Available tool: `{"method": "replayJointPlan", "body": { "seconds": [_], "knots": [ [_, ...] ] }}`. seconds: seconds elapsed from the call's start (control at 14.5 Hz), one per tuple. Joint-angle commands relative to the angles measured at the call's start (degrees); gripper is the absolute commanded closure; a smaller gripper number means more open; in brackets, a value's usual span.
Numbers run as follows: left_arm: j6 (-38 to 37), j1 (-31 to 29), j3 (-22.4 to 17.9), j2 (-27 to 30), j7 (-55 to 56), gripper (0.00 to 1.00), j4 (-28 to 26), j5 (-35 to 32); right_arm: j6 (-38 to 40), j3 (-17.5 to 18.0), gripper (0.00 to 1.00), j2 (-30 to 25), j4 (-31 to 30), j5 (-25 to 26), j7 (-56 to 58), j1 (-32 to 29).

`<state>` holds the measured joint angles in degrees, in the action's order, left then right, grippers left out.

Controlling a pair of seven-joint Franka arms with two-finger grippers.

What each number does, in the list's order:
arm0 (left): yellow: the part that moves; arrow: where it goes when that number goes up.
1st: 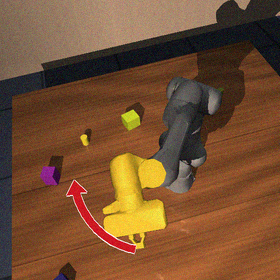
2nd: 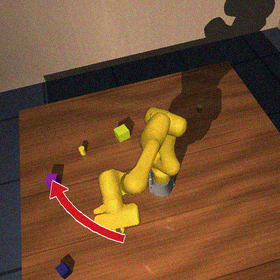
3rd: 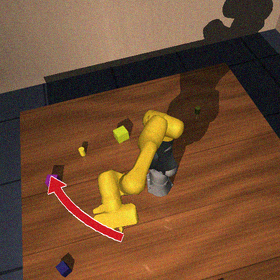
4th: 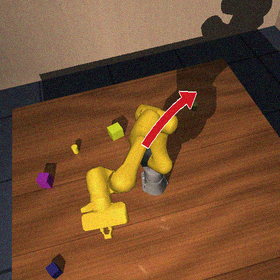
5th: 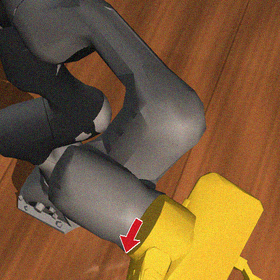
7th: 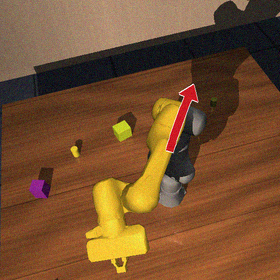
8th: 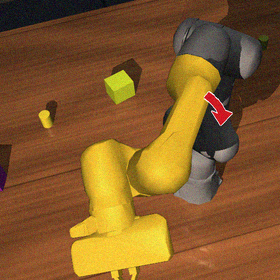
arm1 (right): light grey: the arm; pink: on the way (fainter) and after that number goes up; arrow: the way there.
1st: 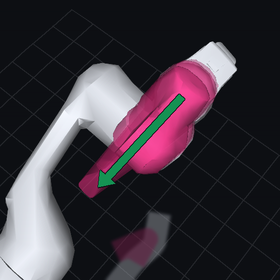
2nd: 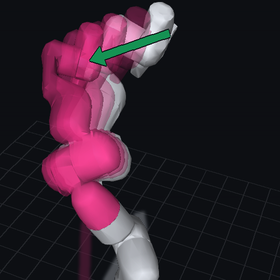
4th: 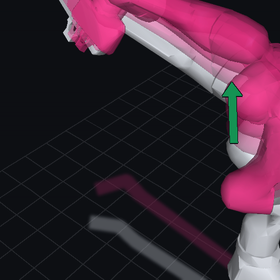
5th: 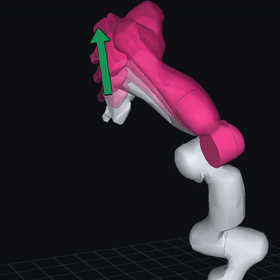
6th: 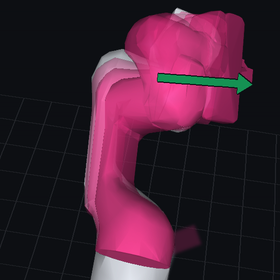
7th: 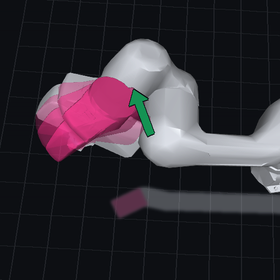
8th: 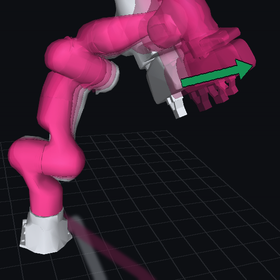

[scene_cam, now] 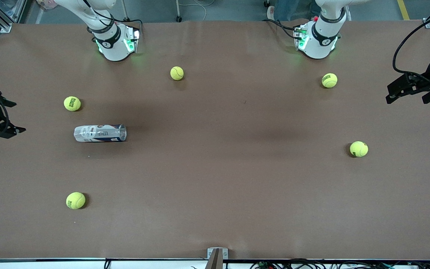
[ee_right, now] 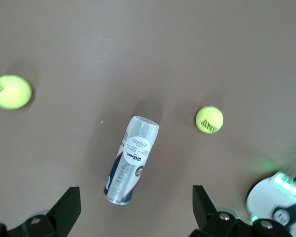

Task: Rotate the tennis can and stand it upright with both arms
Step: 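Reach the right gripper to the can's lid end and grasp it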

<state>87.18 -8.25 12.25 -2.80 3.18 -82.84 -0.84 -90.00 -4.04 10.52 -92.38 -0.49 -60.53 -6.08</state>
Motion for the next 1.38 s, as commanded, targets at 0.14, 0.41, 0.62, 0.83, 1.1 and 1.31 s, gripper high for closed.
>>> {"method": "replayJointPlan", "body": {
  "seconds": [0.14,0.41,0.62,0.83,1.1,1.31],
  "knots": [
    [-0.34,-0.09,0.14,-0.19,-0.19,0.00,0.67,-0.92,-7.28,0.18,0.00,-0.42,-9.81,0.49,-20.90,3.61],
    [-0.34,-0.09,0.14,-0.19,-0.19,0.00,0.67,-0.92,-14.76,0.26,0.00,-0.68,-17.46,0.49,-27.44,5.73],
    [-0.43,-0.09,0.14,-0.19,-0.19,0.00,0.67,-0.92,-23.70,0.26,0.00,-1.03,-25.54,0.49,-27.62,5.64],
    [-0.43,-0.09,0.14,-0.19,-0.19,0.00,0.67,-0.92,-34.34,0.26,0.00,-1.03,-33.19,0.40,-27.89,5.64],
    [-0.43,-0.09,0.14,-0.19,-0.19,0.00,0.67,-0.92,-41.74,0.35,0.00,-0.07,-37.07,0.31,-27.89,5.56],
    [-0.43,-0.09,0.14,-0.19,-0.19,0.00,0.67,-0.92,-45.78,0.44,0.00,1.69,-38.04,0.22,-27.89,5.64]
  ]
}}
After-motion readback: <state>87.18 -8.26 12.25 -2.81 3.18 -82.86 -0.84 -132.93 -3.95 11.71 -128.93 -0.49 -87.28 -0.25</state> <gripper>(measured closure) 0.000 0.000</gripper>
